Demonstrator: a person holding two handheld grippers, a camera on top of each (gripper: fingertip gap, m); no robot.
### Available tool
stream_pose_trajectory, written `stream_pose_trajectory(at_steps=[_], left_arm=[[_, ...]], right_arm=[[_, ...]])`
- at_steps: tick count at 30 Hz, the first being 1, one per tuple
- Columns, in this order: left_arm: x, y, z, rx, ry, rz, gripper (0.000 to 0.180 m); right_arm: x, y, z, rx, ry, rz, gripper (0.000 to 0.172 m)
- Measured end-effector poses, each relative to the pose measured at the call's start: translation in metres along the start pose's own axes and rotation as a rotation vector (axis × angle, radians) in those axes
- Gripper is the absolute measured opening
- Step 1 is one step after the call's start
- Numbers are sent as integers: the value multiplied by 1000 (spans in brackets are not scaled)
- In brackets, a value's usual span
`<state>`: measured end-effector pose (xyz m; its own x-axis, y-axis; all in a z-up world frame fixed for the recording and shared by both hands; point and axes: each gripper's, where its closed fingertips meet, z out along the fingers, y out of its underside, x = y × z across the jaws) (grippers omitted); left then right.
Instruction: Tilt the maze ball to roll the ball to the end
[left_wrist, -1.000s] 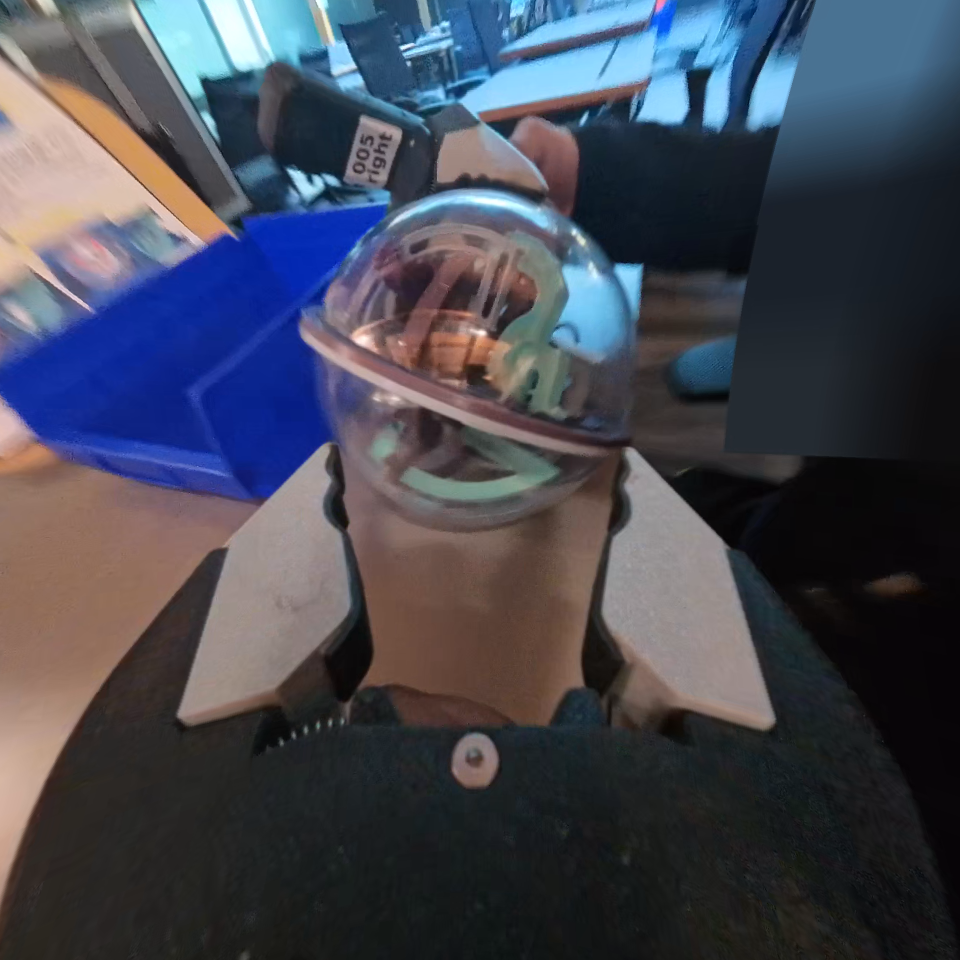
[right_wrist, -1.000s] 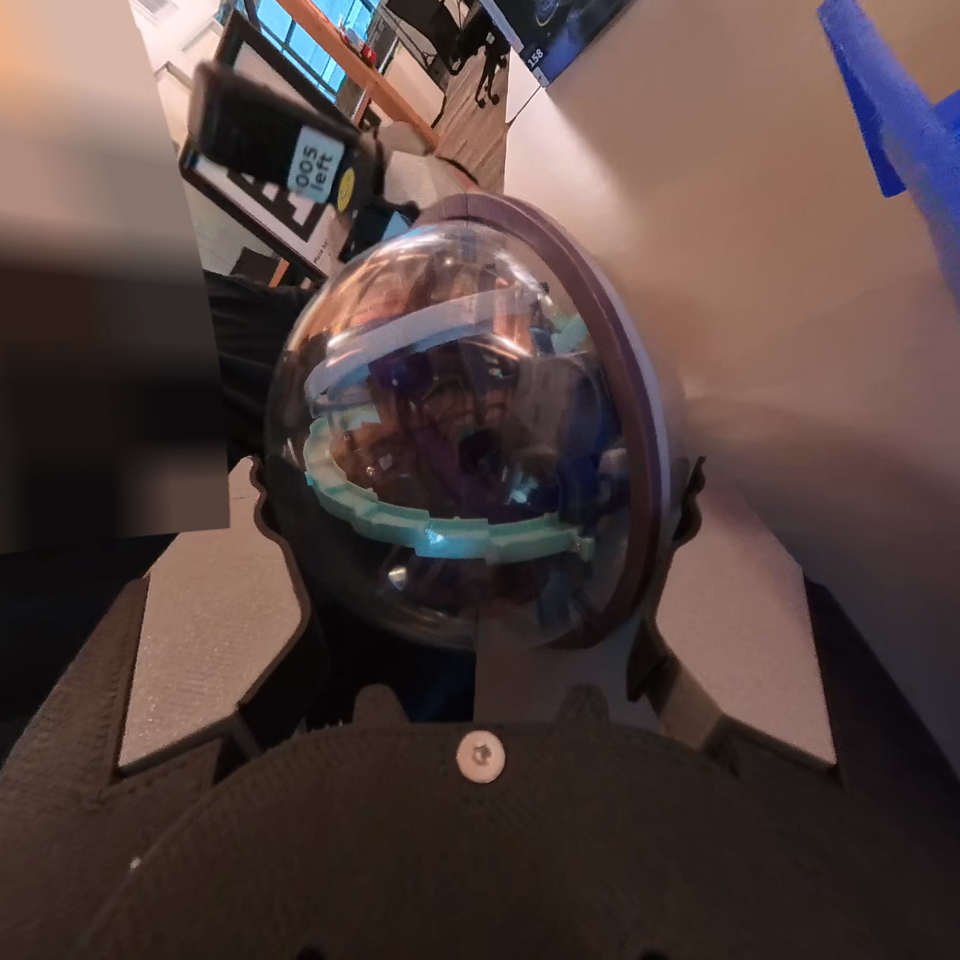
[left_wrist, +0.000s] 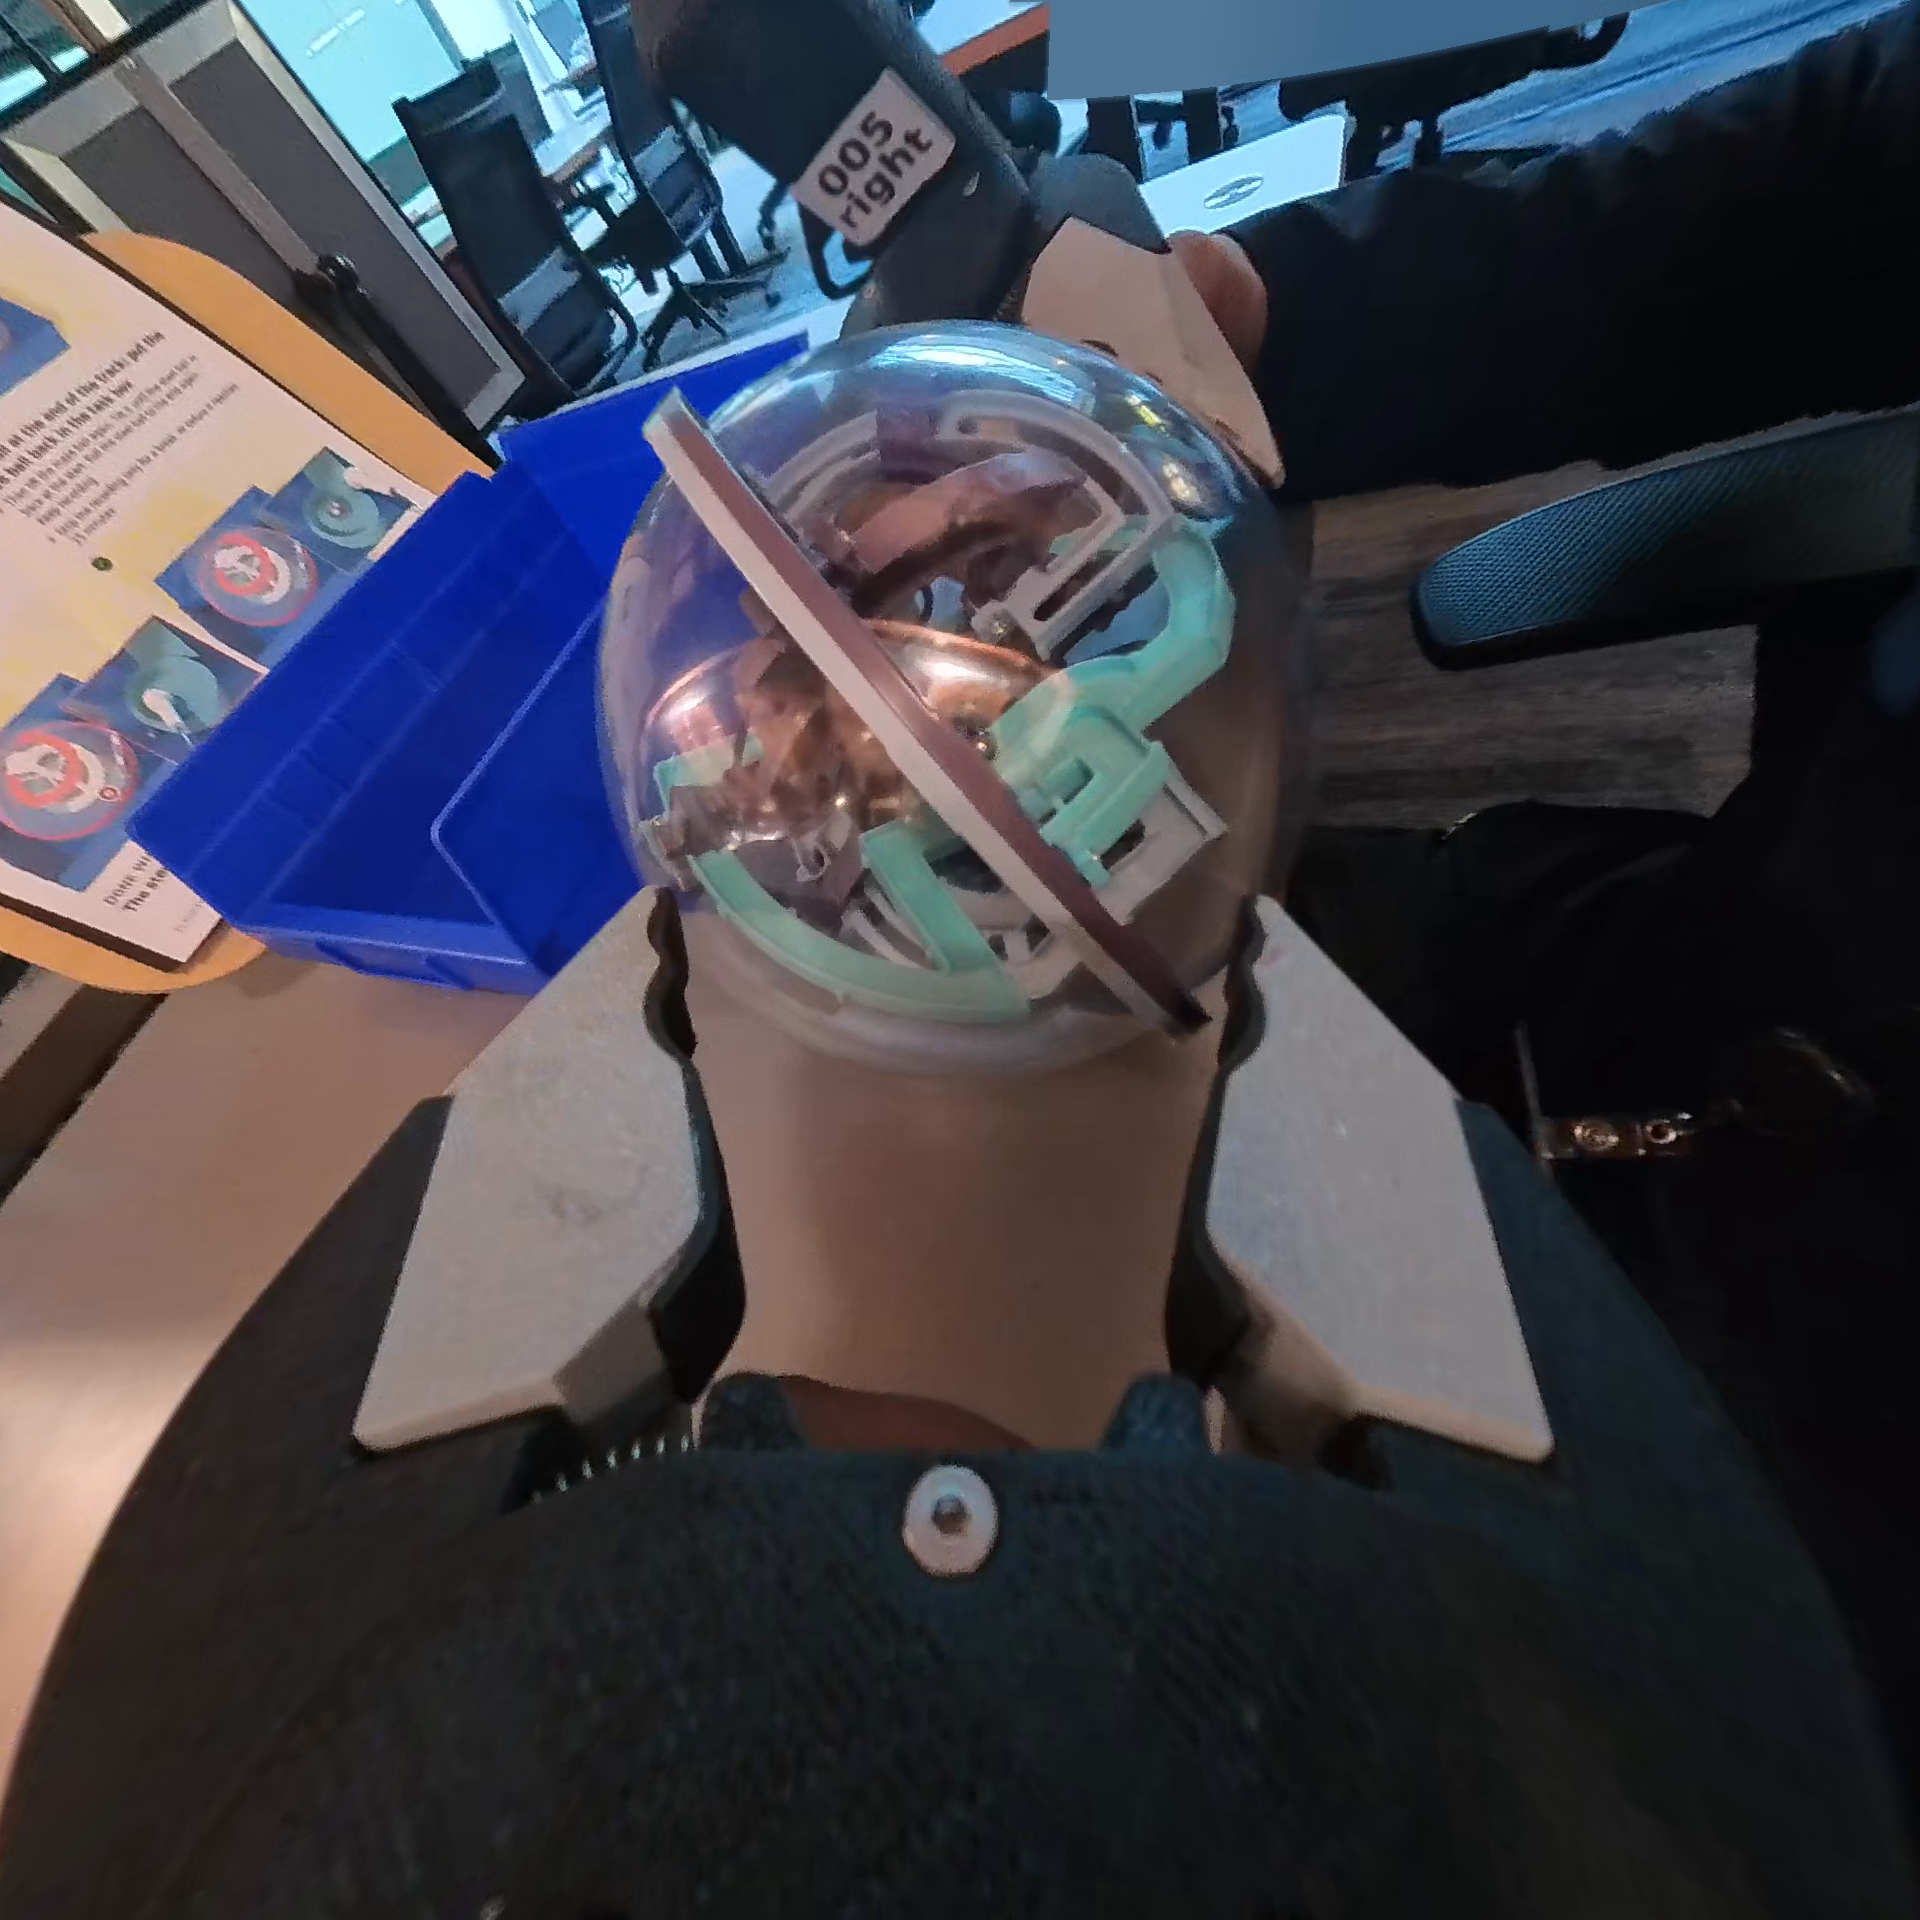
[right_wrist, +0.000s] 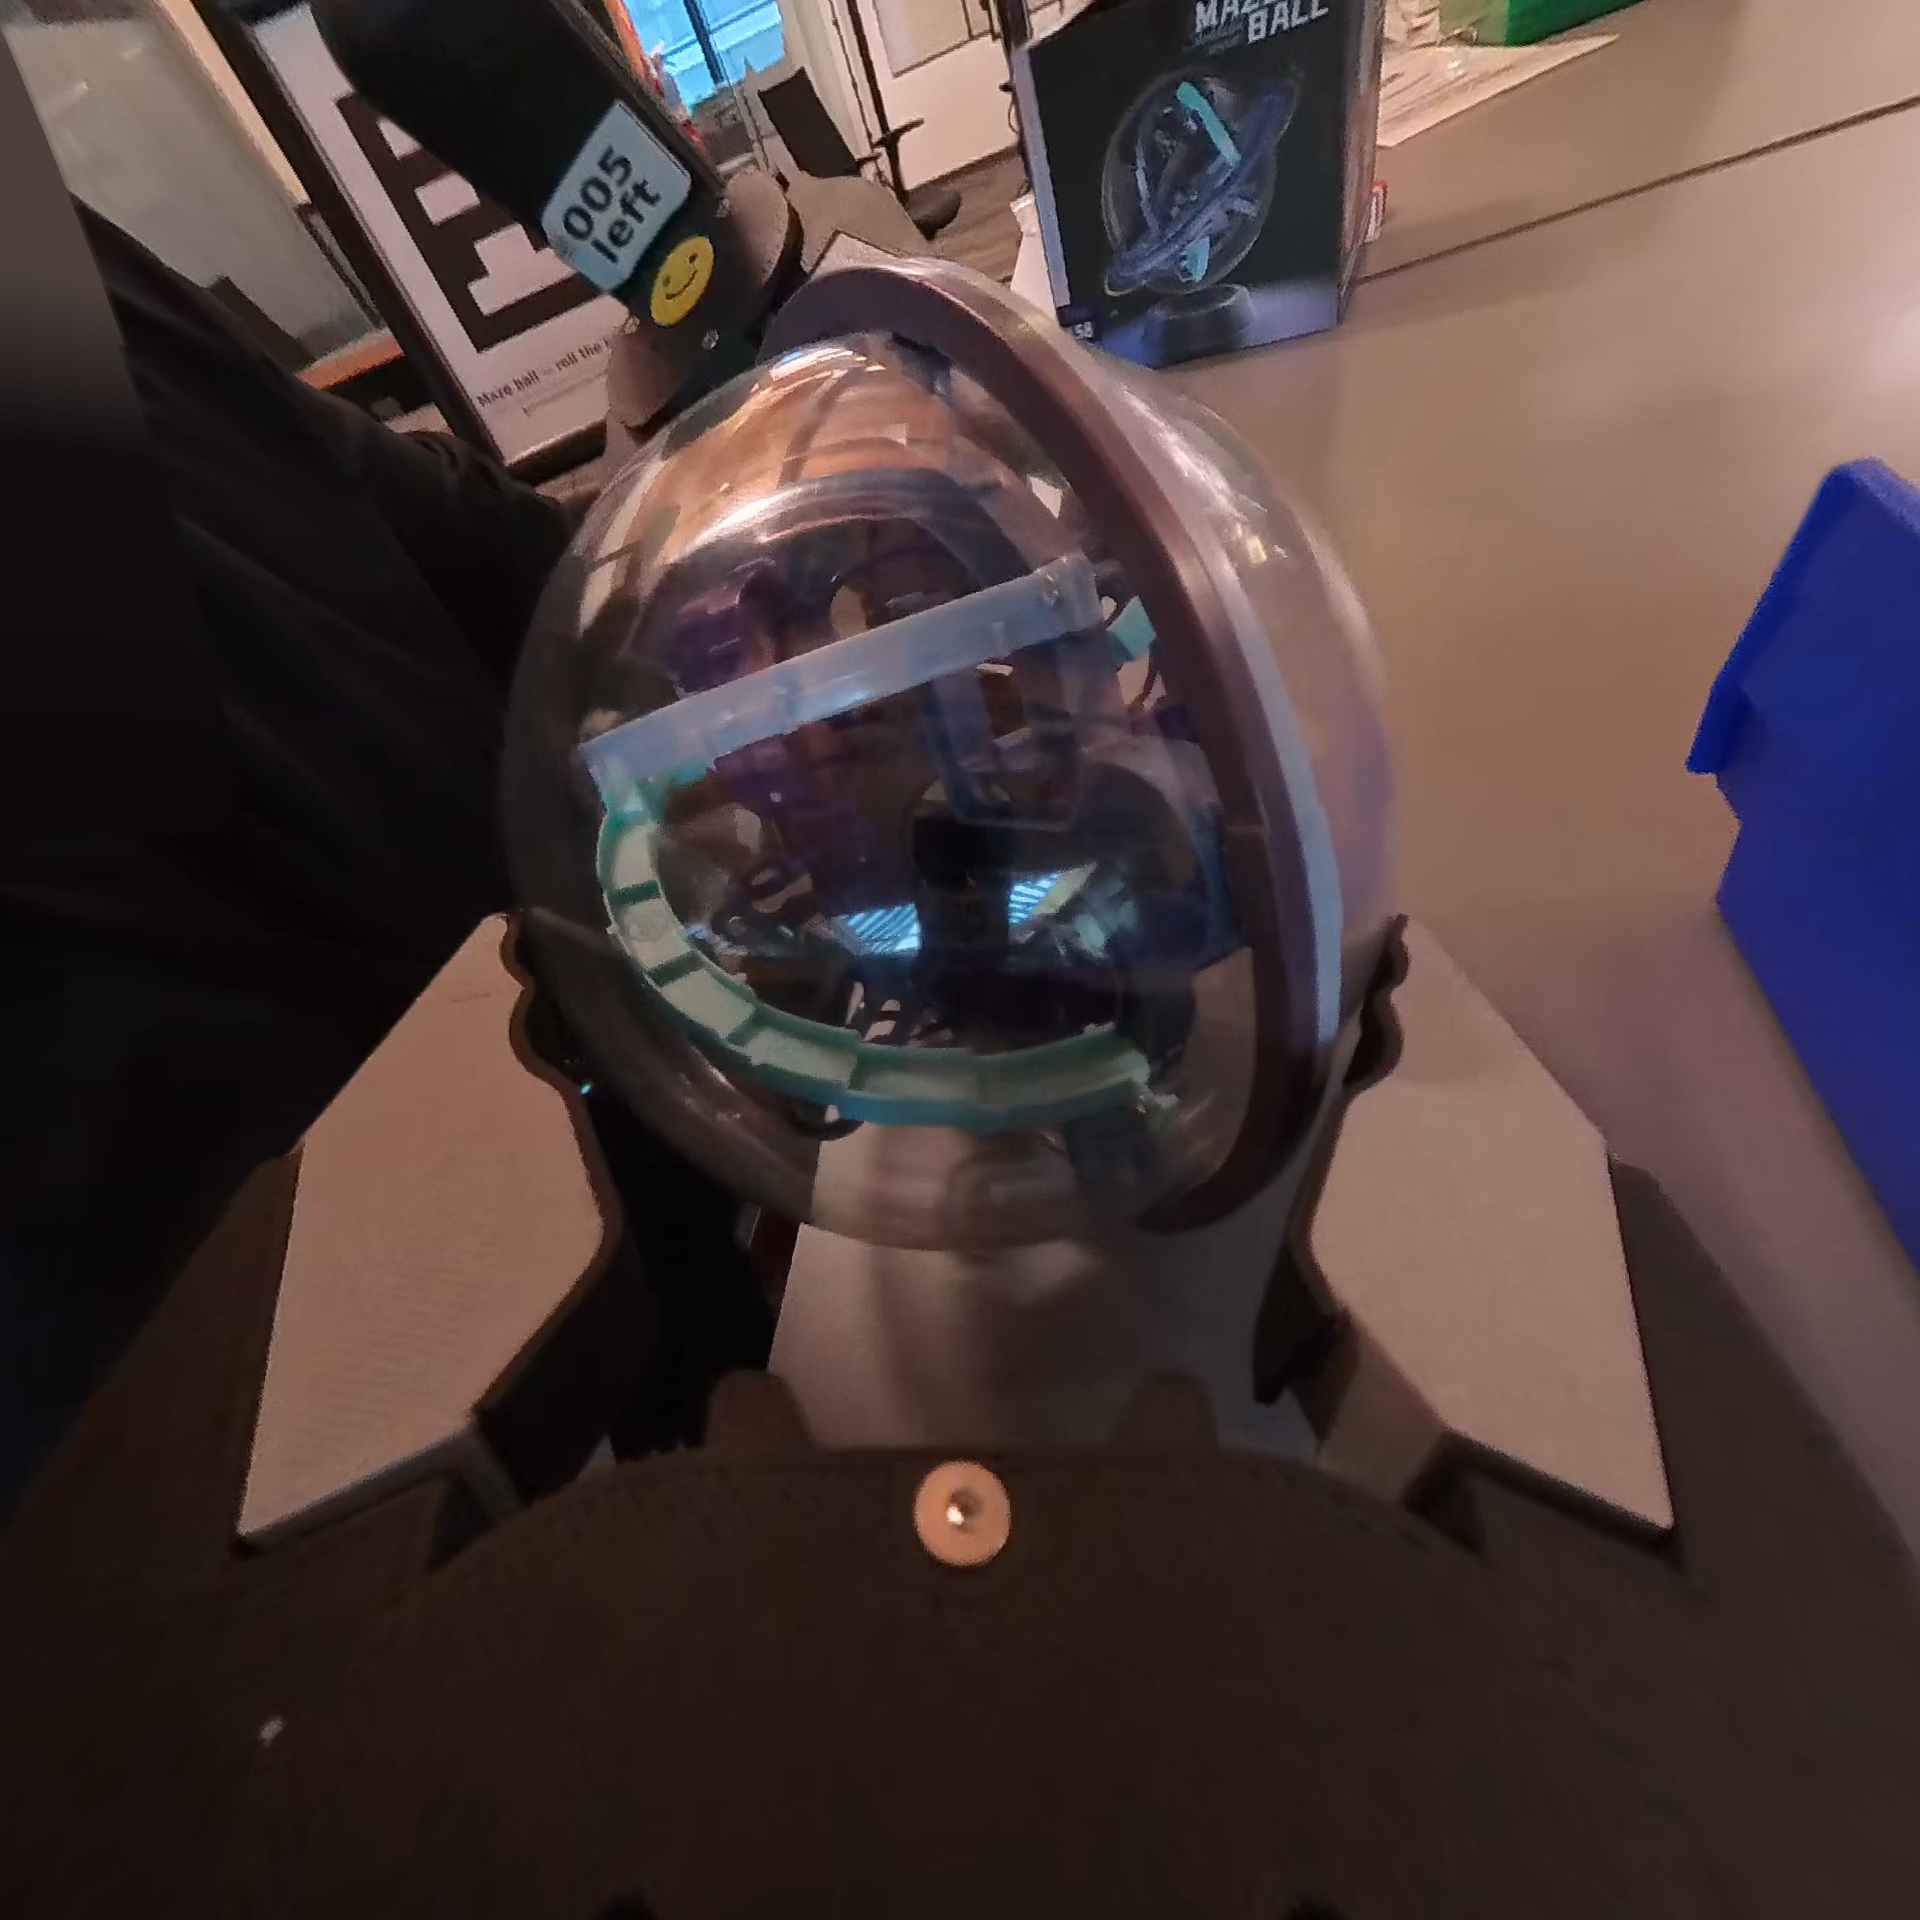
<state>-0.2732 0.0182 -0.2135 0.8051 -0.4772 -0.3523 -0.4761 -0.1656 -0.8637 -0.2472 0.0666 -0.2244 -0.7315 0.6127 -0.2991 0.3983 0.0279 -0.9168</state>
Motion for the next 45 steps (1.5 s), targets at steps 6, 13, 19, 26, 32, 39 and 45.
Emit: stream_pose_trajectory(at_steps=[6,13,19,26,32,39,45], left_arm=[[1,1,0,-15,-45,83,102],[-2,-3,-1,-65,-43,133,102],[-6,-5,-2,-143,-36,217,102],[-3,-4,-2,-140,-74,317,103],[-3,-1,-3,-139,-106,335,102],[-3,1,-4,-140,-112,328,103],[-7,2,-6,-177,-100,346,103]], right_arm=[[0,-1,1,-8,52,-91,151],[3,0,6,4,65,-124,155],[7,1,10,18,102,-165,157],[7,2,10,5,151,-258,157],[7,1,11,0,175,-289,157],[6,-1,13,5,182,-290,157],[9,-1,16,11,190,-288,157]])
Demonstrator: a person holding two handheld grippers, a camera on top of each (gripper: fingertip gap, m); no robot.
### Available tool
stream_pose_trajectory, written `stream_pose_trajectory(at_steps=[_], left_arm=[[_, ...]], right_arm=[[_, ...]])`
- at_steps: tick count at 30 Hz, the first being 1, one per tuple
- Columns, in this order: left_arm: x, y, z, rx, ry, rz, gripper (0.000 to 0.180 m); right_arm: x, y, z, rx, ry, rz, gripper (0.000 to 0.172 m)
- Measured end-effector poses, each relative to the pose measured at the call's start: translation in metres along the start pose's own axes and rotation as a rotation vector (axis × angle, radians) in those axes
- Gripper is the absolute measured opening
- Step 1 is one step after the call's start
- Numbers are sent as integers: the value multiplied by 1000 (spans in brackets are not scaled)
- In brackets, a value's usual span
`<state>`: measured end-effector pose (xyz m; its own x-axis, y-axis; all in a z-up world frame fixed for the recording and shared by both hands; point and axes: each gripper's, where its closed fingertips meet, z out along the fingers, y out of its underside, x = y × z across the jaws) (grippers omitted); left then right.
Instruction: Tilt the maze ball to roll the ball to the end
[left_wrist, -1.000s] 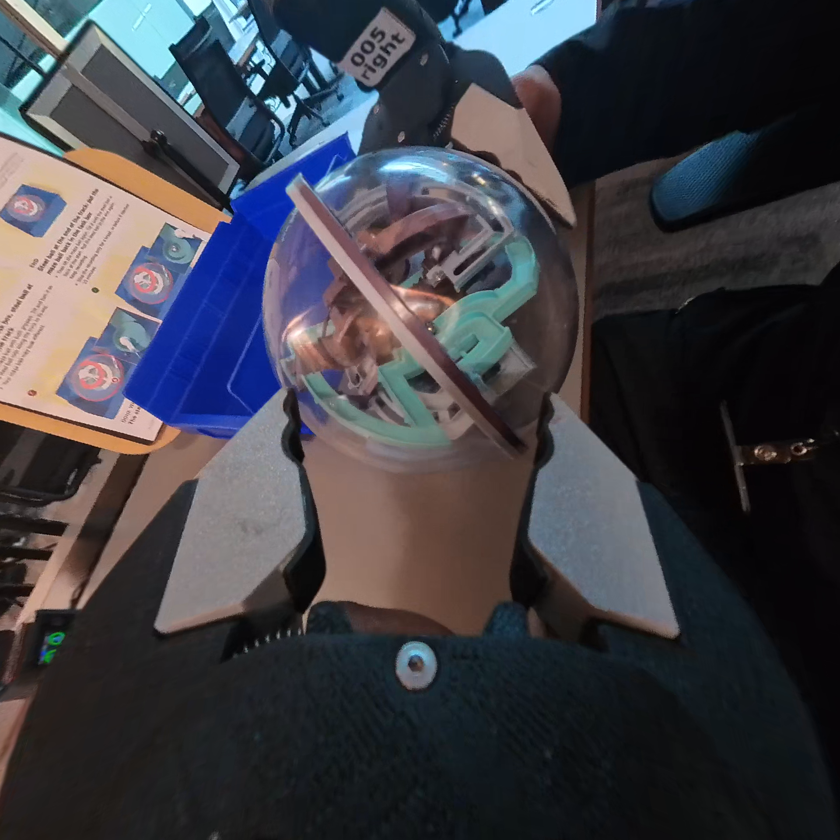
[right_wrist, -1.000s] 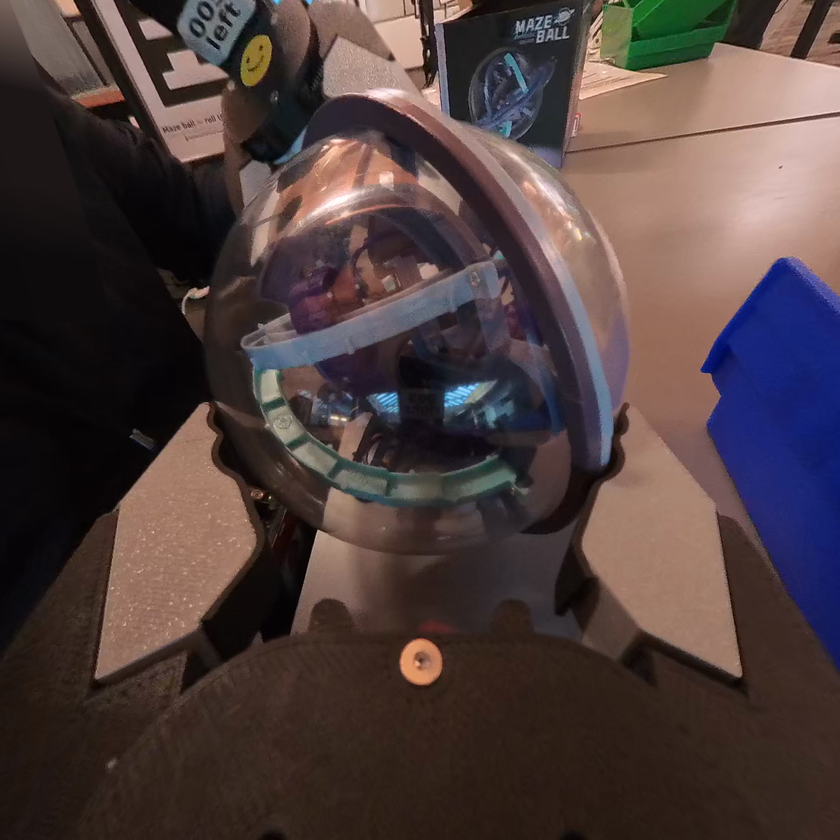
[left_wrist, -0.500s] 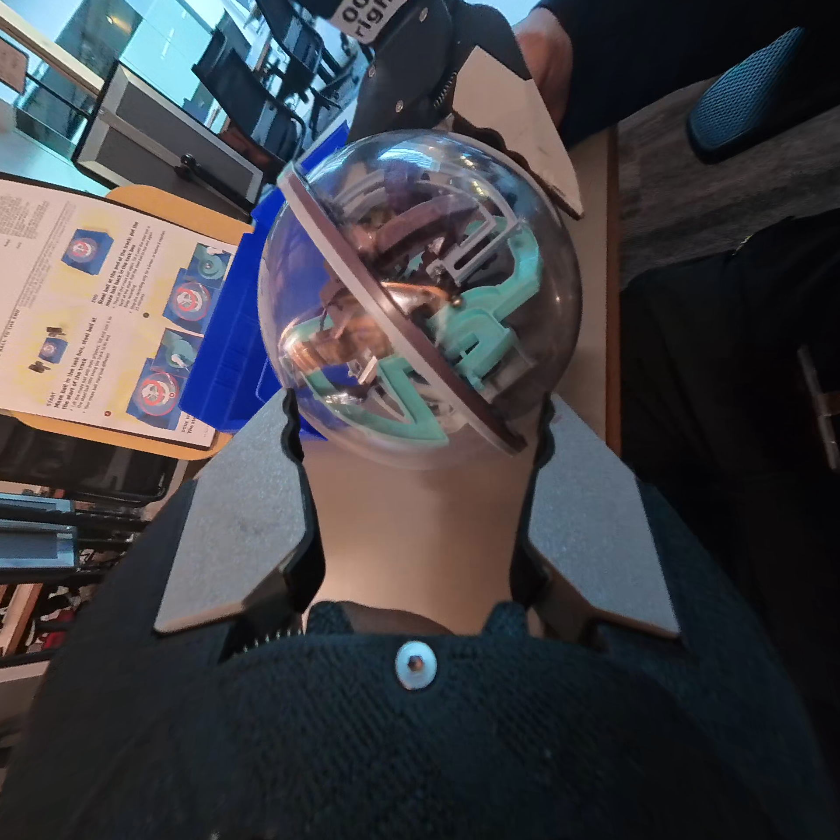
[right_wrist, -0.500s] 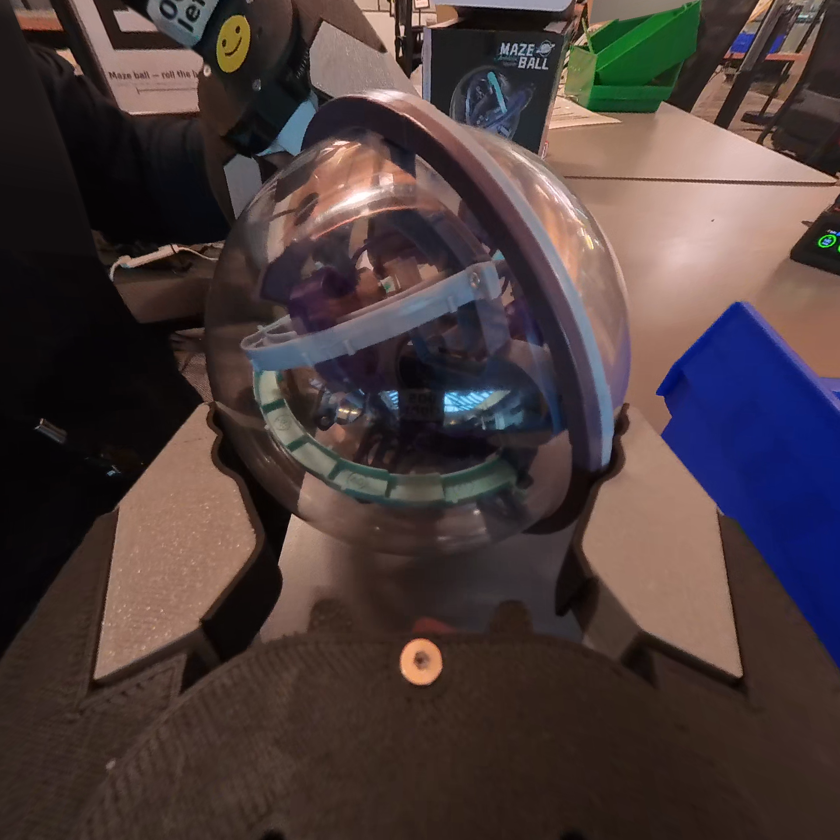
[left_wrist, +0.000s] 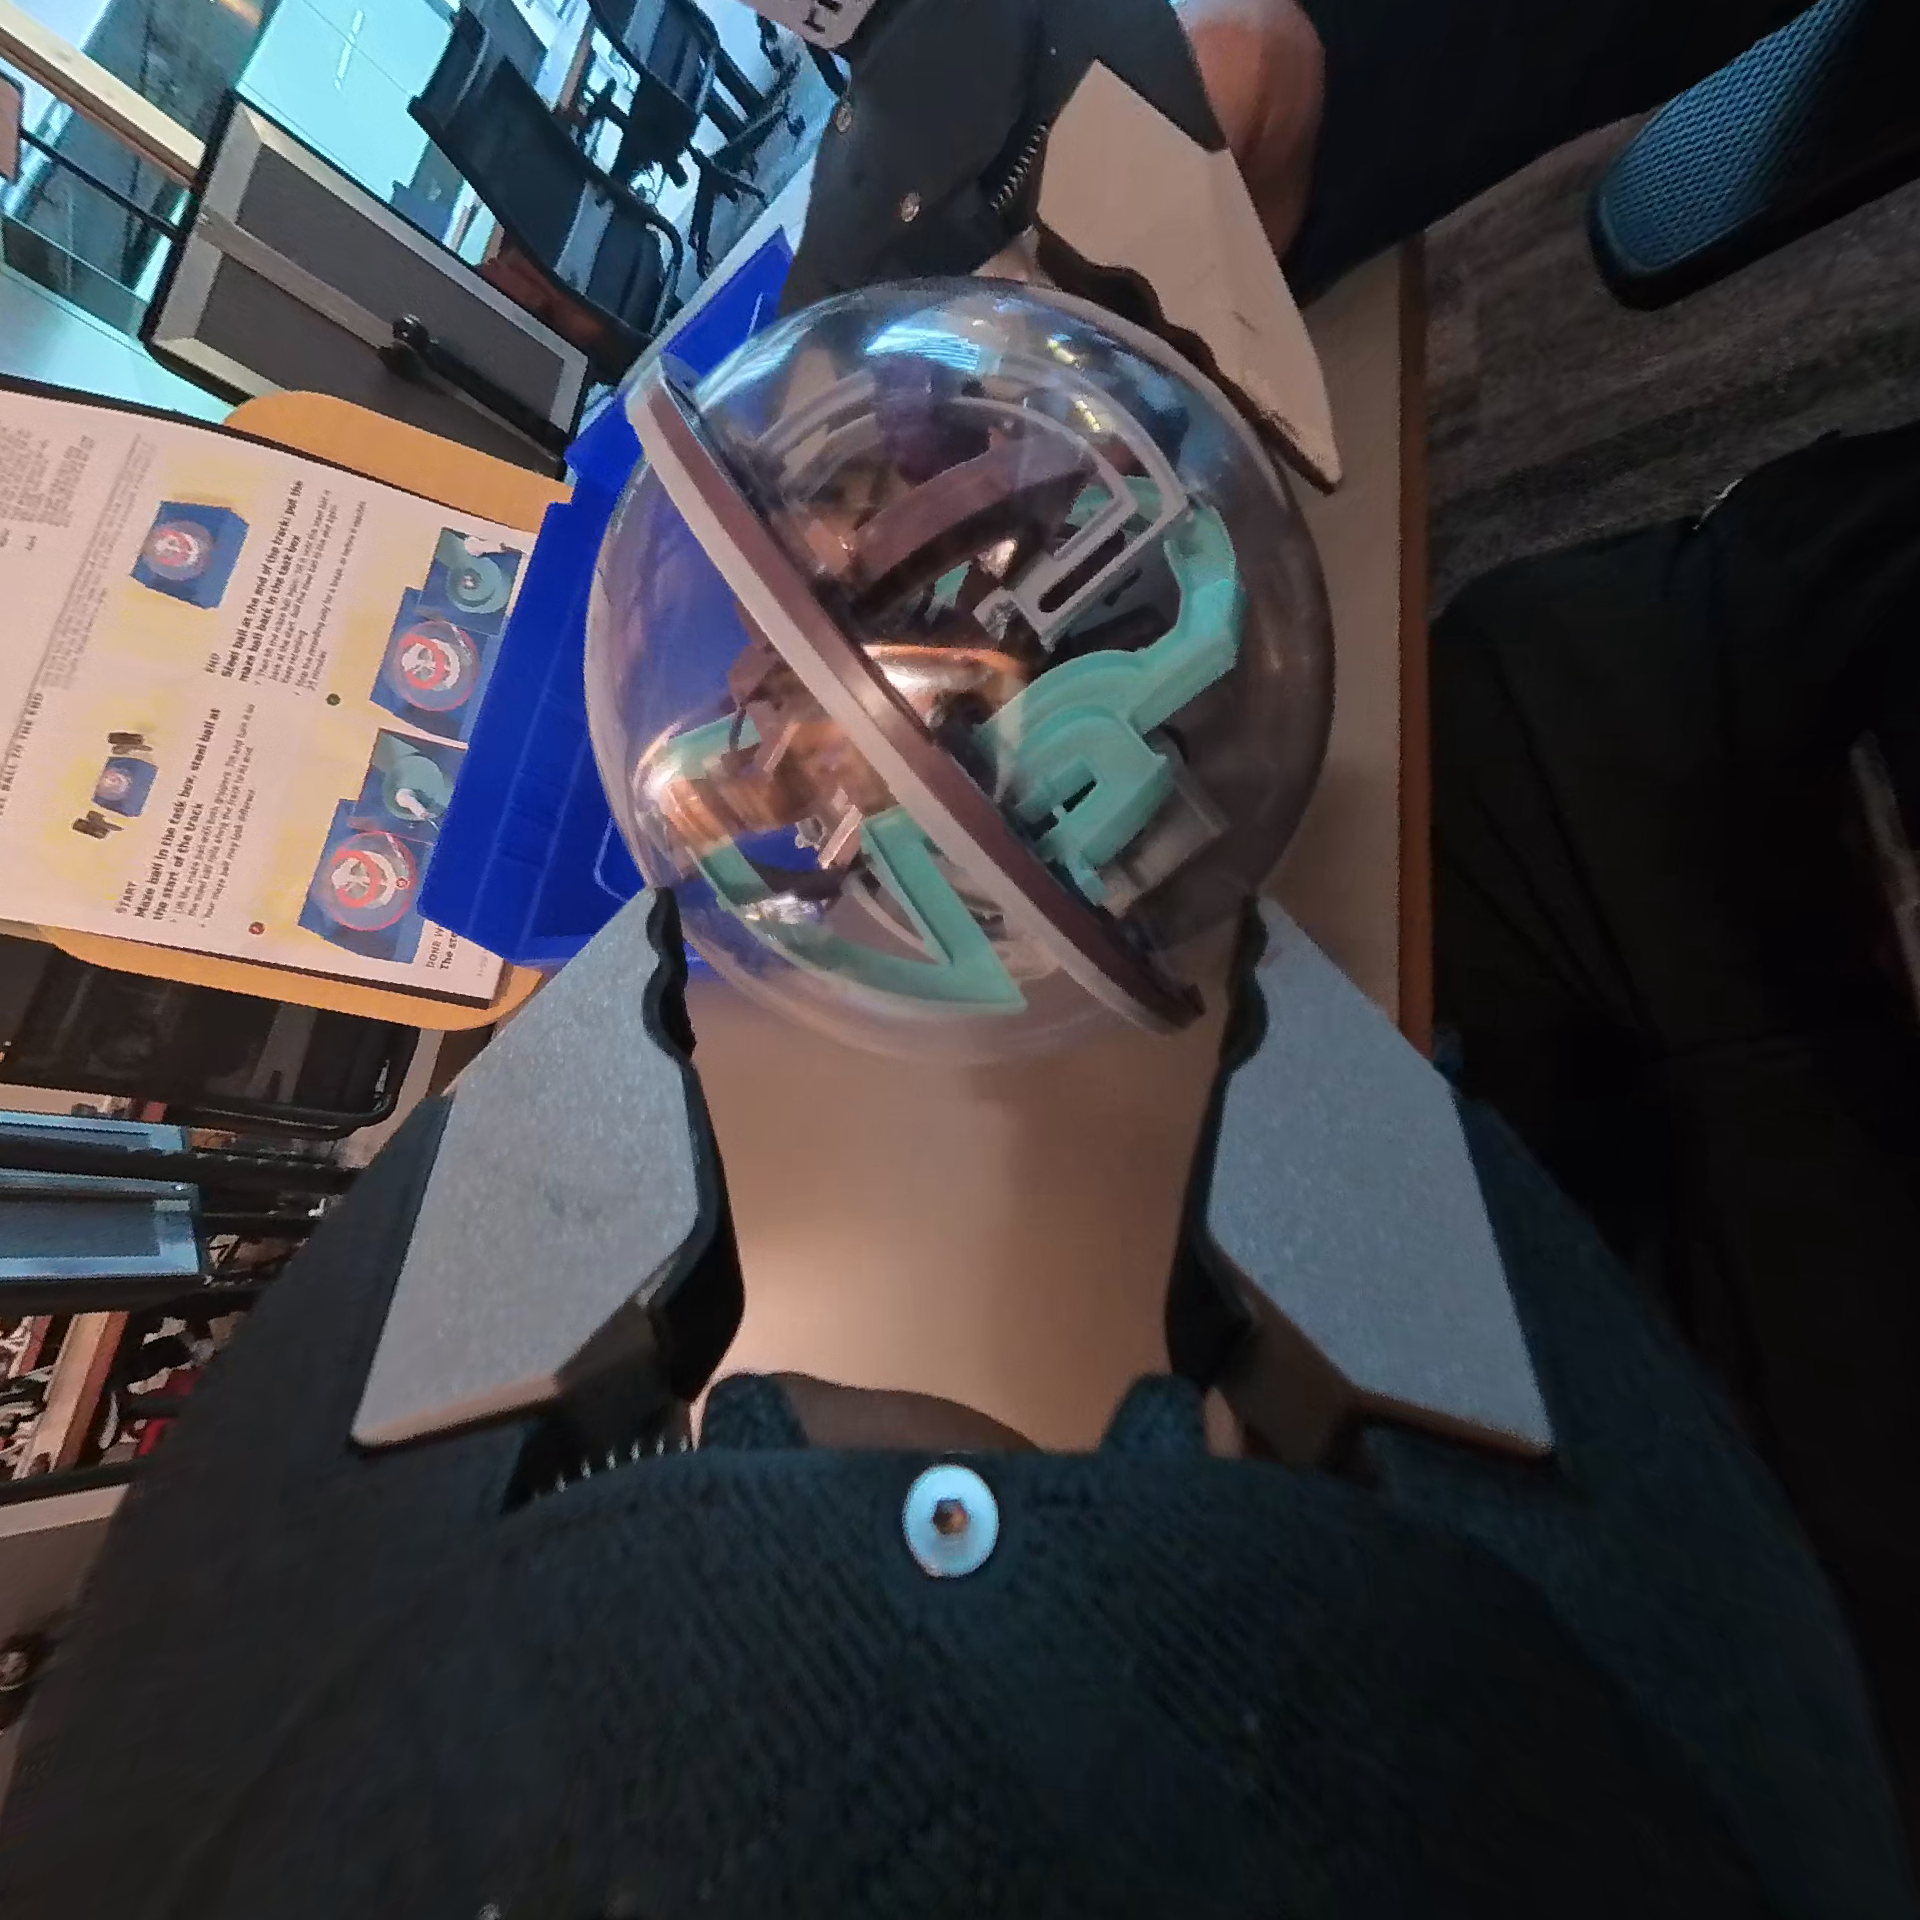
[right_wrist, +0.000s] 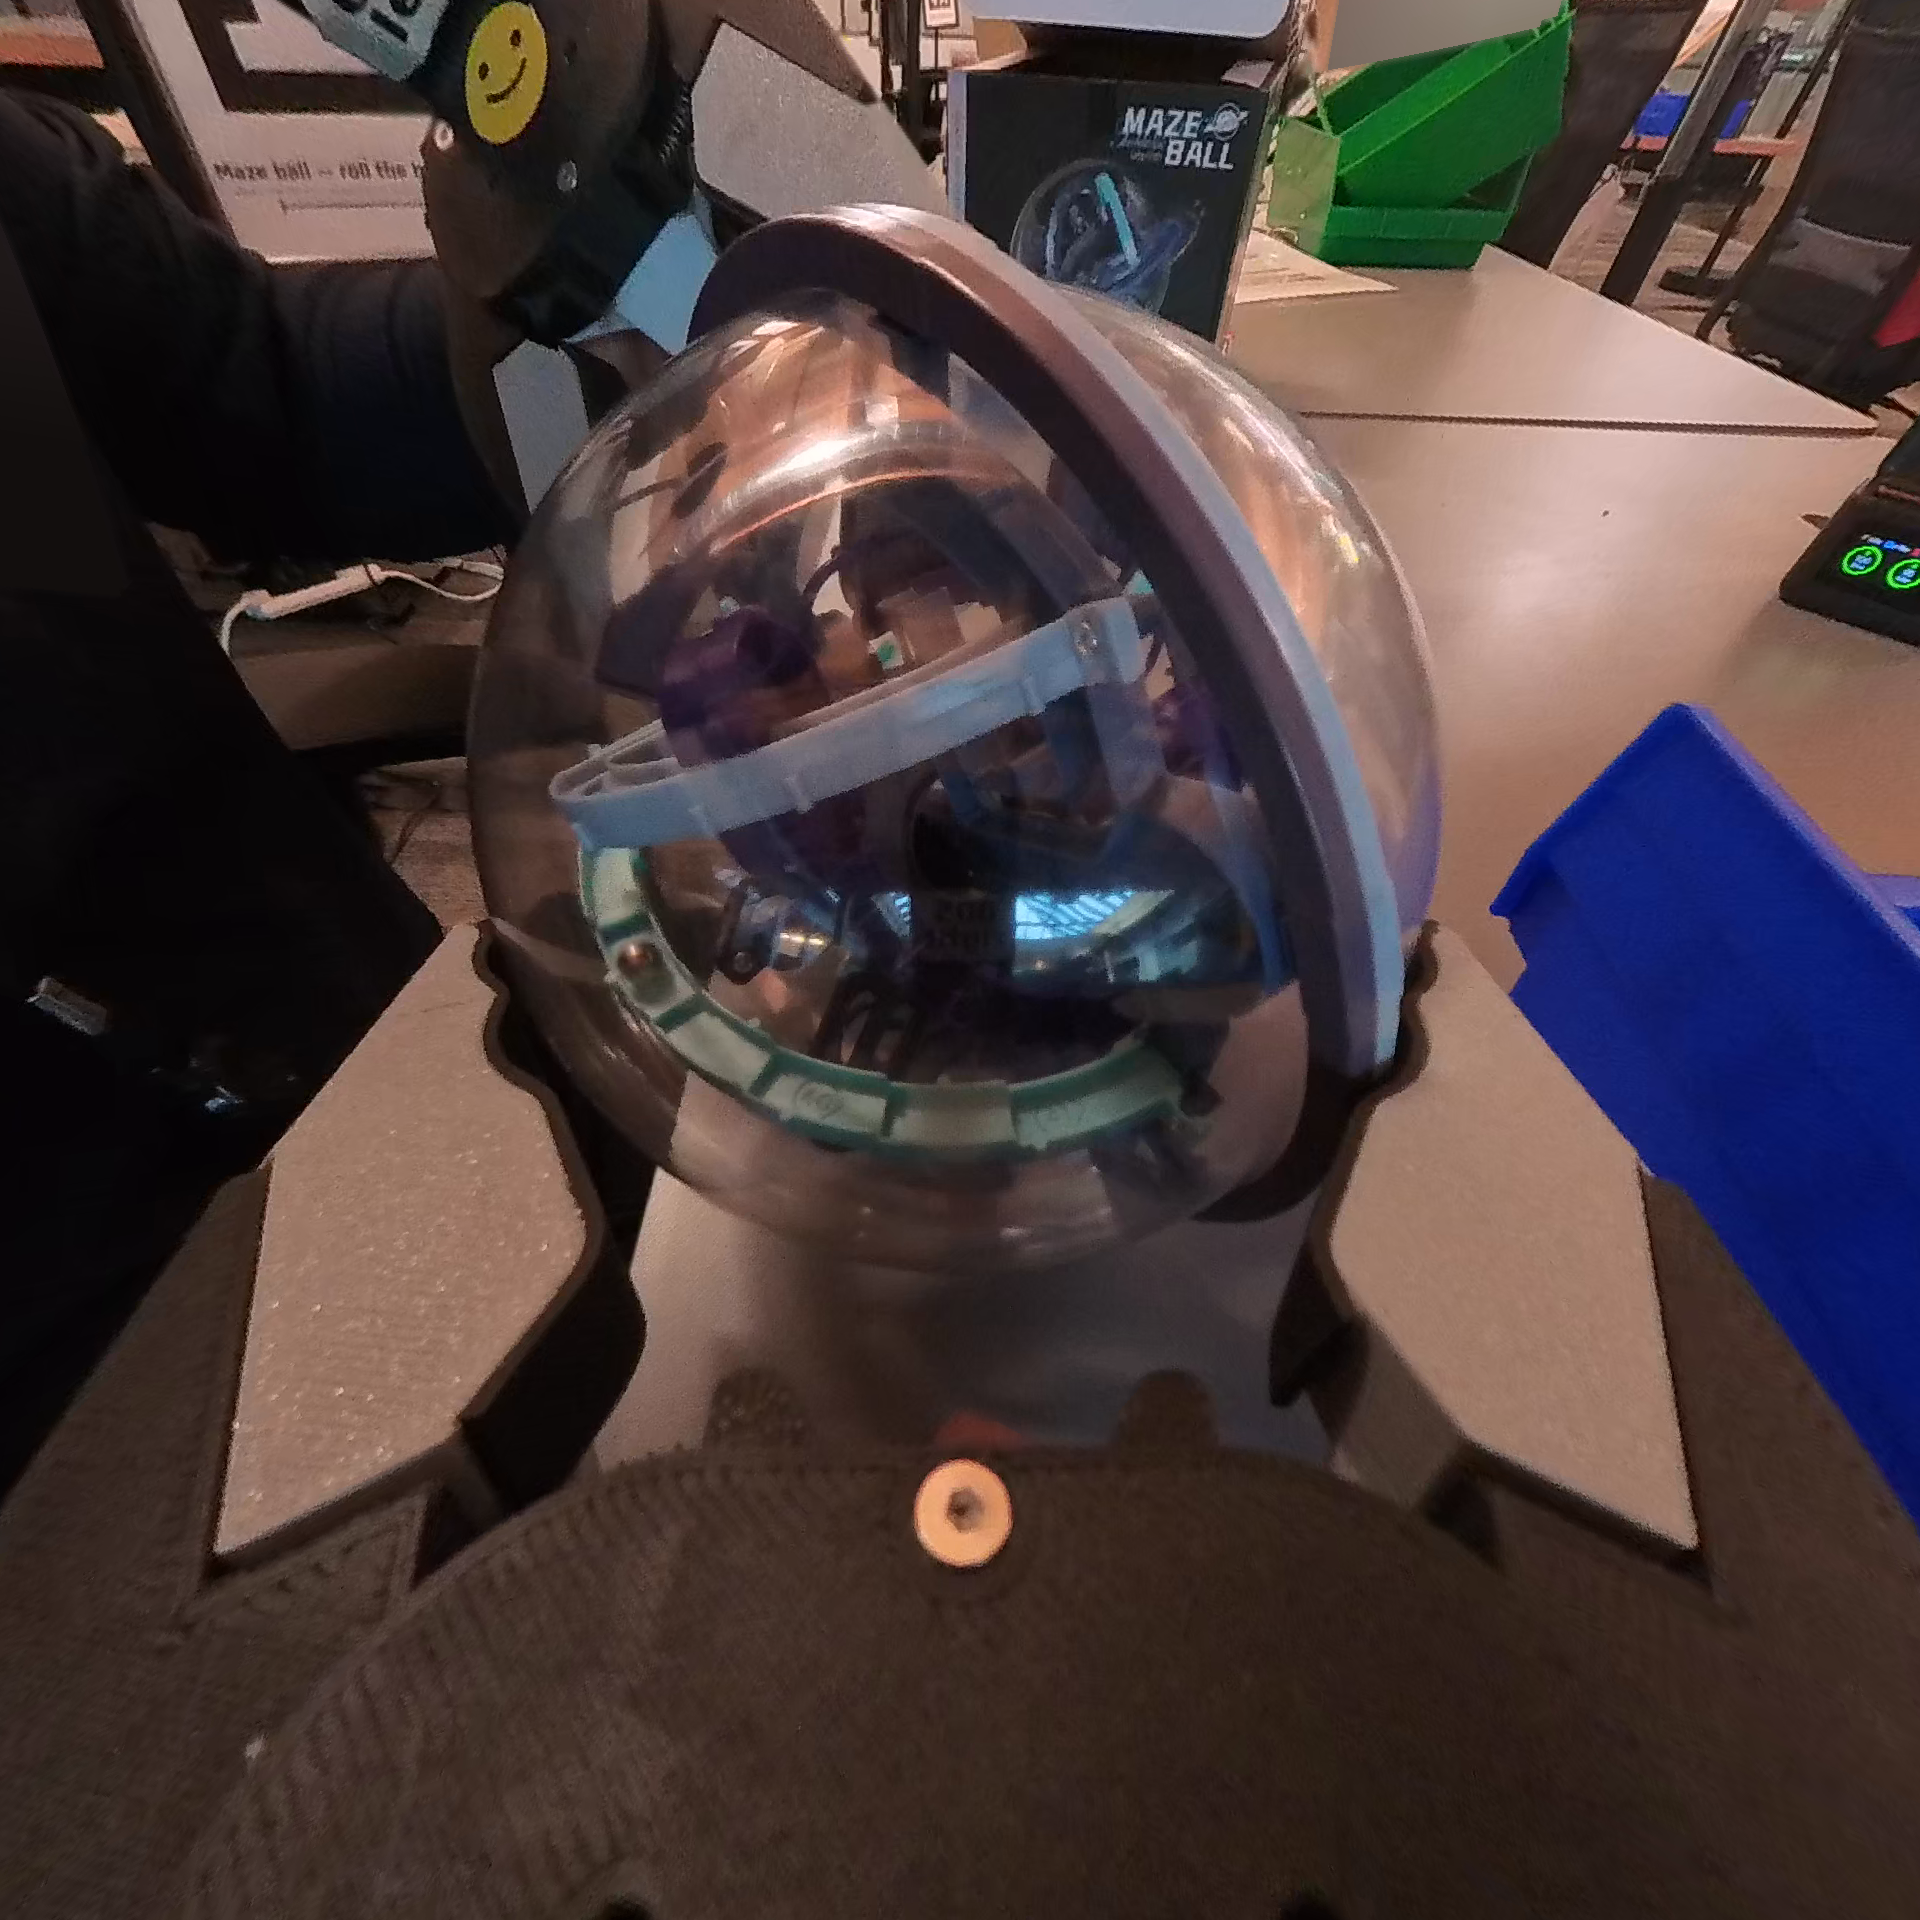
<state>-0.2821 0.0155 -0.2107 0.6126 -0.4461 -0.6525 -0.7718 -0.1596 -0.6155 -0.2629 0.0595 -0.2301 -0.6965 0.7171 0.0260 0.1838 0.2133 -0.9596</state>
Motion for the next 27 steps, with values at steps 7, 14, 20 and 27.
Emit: stream_pose_trajectory(at_steps=[7,14,20,27], left_arm=[[-2,3,0,18,5,-13,103],[-4,7,1,36,7,-32,103],[-5,9,1,45,20,-45,103],[-8,12,1,62,52,-89,103]], right_arm=[[2,-2,2,14,6,10,157],[4,-4,3,21,22,24,157],[5,-6,4,23,33,43,157],[6,-7,5,23,39,93,157]])
